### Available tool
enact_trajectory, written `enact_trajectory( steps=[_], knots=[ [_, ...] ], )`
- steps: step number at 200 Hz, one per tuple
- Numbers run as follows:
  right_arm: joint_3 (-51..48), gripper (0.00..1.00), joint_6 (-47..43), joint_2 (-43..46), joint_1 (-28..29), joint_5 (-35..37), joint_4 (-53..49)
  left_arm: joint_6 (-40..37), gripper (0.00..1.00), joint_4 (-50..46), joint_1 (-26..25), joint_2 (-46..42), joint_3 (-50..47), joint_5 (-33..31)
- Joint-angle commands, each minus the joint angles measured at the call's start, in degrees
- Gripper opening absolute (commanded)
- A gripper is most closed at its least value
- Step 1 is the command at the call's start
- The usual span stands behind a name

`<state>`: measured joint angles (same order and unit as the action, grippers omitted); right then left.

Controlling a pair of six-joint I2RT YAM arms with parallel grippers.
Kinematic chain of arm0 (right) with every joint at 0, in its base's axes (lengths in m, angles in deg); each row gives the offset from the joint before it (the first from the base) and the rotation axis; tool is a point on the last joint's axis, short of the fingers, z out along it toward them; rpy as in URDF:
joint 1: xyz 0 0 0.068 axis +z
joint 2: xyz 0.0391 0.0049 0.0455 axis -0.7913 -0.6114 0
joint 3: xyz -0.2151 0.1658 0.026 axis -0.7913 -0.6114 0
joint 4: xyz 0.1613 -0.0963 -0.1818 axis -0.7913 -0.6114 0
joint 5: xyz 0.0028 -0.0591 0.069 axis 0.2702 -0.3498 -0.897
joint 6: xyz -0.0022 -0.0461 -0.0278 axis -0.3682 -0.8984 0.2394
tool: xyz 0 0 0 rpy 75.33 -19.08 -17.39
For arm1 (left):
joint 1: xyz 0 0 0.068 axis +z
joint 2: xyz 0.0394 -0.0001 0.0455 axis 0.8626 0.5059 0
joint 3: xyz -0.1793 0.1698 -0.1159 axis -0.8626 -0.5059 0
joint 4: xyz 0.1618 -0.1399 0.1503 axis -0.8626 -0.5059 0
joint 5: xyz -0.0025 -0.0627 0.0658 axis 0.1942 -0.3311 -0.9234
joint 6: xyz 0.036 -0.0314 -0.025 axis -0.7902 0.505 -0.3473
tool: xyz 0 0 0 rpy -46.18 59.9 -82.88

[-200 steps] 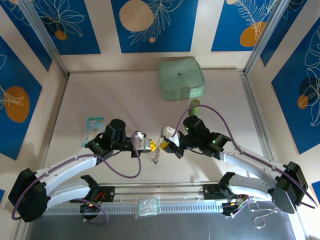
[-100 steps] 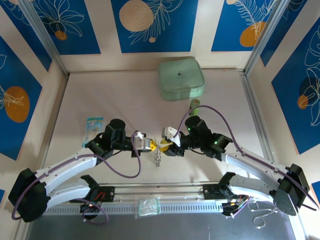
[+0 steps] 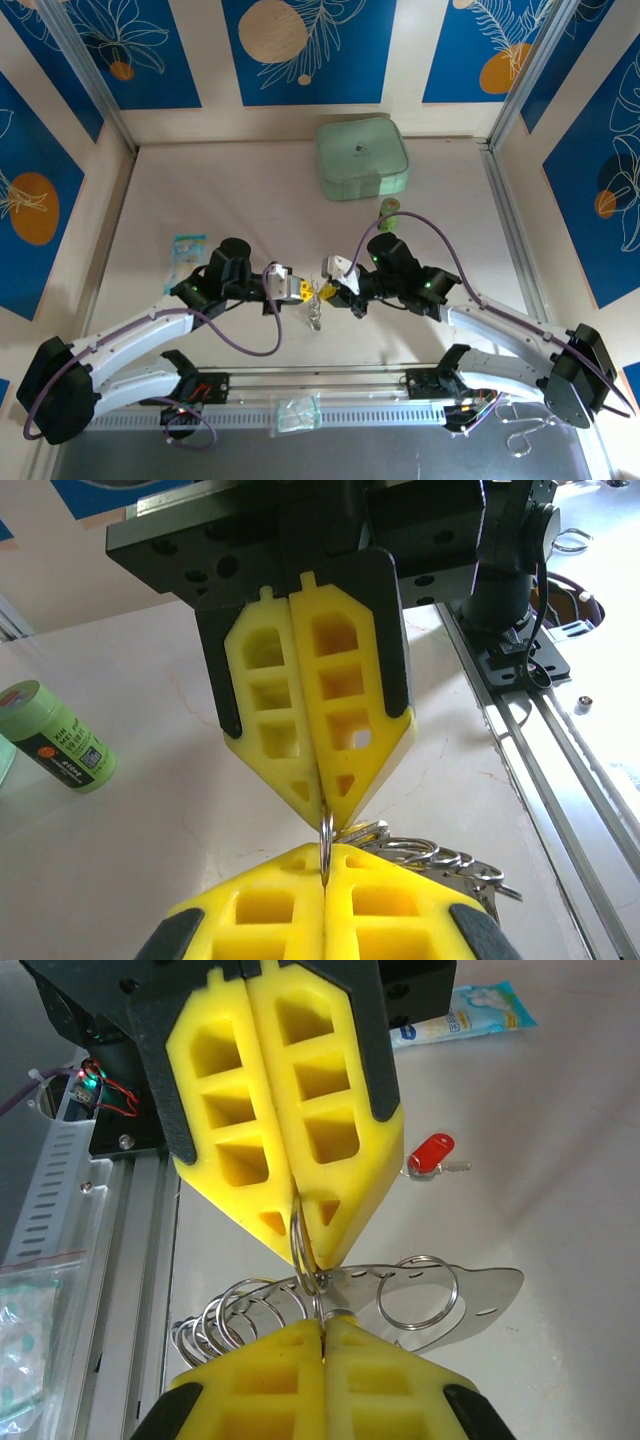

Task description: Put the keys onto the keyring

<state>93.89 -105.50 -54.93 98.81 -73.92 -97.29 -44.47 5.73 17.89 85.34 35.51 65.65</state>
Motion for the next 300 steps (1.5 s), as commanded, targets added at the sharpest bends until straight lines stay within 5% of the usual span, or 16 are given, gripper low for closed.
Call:
enact_trajectory(
  steps=[1, 33, 91, 130, 154, 162, 175, 190, 300],
  knots=[
    [-0.6, 0.00, 0.6, -1.2, 0.5, 0.6, -1.0, 0.6, 0.00, 3.0, -0.3, -1.9, 0.0, 2.9],
    [-0.5, 0.25, 1.1, 1.8, 0.7, 0.0, 0.7, 0.6, 0.00, 3.1, -0.4, -1.6, -0.1, 2.9],
    [-1.3, 0.30, 1.9, 1.9, 1.6, -2.2, 5.2, 0.9, 0.00, 3.5, -0.4, -1.3, 0.0, 3.0],
    [-1.3, 0.21, 2.2, 0.3, 2.2, -0.9, 7.8, 1.3, 0.00, 3.9, -0.4, -1.4, -0.1, 2.3],
    [-0.9, 0.00, 1.8, -0.3, 2.1, -0.4, 7.9, 1.3, 0.00, 4.0, -0.3, -1.6, -0.2, 1.6],
    [-0.7, 0.00, 1.3, -0.1, 2.3, 0.2, 7.3, 1.4, 0.00, 4.0, -0.3, -1.6, -0.2, 0.7],
    [0.0, 0.00, 0.0, 0.6, 2.4, 1.9, 5.2, 1.4, 0.21, 4.0, -0.4, -1.6, -0.3, -1.9],
    [1.8, 0.00, -2.5, 0.8, 2.8, 3.7, 0.7, -0.1, 0.24, 2.3, -0.3, -1.8, 0.1, -3.8],
    [19.0, 0.00, -13.9, -9.7, 7.6, 9.2, -20.8, -1.3, 0.07, -0.8, -0.4, -1.0, 1.4, -3.8]
  ],
)
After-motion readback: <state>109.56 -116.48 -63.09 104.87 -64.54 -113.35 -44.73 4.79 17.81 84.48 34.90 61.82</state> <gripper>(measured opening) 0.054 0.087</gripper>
